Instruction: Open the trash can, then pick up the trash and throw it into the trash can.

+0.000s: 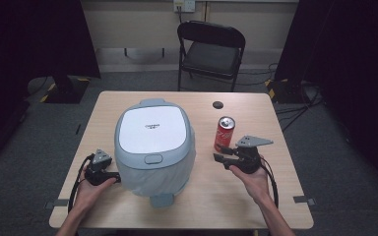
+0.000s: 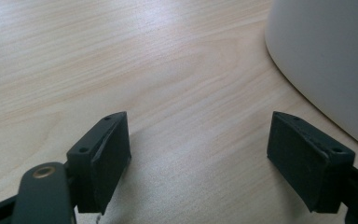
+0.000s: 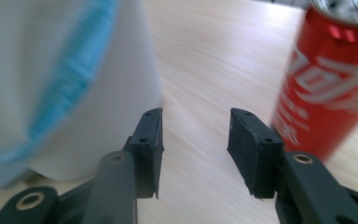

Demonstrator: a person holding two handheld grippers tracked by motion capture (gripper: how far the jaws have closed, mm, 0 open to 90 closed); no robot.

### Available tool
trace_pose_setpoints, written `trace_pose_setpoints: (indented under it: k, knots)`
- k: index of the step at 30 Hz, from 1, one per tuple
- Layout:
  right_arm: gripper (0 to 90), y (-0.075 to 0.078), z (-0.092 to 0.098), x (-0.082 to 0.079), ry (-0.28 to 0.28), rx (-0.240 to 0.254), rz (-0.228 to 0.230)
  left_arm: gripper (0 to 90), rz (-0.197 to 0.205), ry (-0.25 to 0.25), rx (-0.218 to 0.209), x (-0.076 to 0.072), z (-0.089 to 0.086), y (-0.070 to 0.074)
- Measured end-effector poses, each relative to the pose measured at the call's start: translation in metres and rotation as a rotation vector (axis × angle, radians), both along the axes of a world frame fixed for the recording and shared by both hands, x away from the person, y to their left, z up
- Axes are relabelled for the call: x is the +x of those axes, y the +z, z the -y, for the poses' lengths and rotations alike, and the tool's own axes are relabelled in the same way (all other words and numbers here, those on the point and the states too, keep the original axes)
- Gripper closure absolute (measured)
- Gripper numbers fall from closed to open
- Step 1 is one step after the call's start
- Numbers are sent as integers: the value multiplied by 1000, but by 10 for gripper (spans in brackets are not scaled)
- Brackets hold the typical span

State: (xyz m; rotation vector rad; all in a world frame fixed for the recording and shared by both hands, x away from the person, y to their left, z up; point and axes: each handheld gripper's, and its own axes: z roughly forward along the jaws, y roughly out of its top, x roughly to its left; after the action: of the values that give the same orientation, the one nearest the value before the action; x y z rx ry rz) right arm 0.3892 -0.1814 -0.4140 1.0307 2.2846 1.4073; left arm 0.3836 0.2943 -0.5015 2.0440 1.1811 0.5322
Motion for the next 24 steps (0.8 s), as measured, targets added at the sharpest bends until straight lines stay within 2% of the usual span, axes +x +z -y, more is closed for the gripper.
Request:
trace_pose_setpoints:
  k: [2, 4, 5, 6, 9, 14, 19, 20, 21, 22, 24]
  knots:
    - [492, 16, -8, -6, 7, 10, 46, 208, 1, 2, -2, 0, 0, 0]
    - [491, 27, -12, -9, 36, 28, 62, 208, 1, 1, -1, 0, 0, 0]
    - [491, 27, -12, -9, 36, 28, 62, 208, 1, 1, -2, 0, 0, 0]
    - [510, 38, -14, -10, 59, 51, 77, 207, 1, 2, -3, 0, 0, 0]
    - [576, 55, -17, -12, 90, 83, 94, 208, 0, -1, 1, 0, 0, 0]
    - [662, 79, -21, -15, 109, 117, 131, 208, 1, 1, -1, 0, 0, 0]
    - [713, 91, -28, -18, 138, 136, 153, 207, 1, 1, -2, 0, 0, 0]
    - [752, 97, -29, -20, 160, 156, 161, 208, 0, -1, 2, 0, 0, 0]
    - [752, 97, -29, -20, 160, 156, 161, 207, 0, -1, 2, 0, 0, 0]
    - [787, 104, -33, -22, 195, 159, 162, 208, 1, 0, 0, 0, 0, 0]
    - [802, 107, -34, -24, 209, 162, 161, 208, 1, 0, 0, 0, 0, 0]
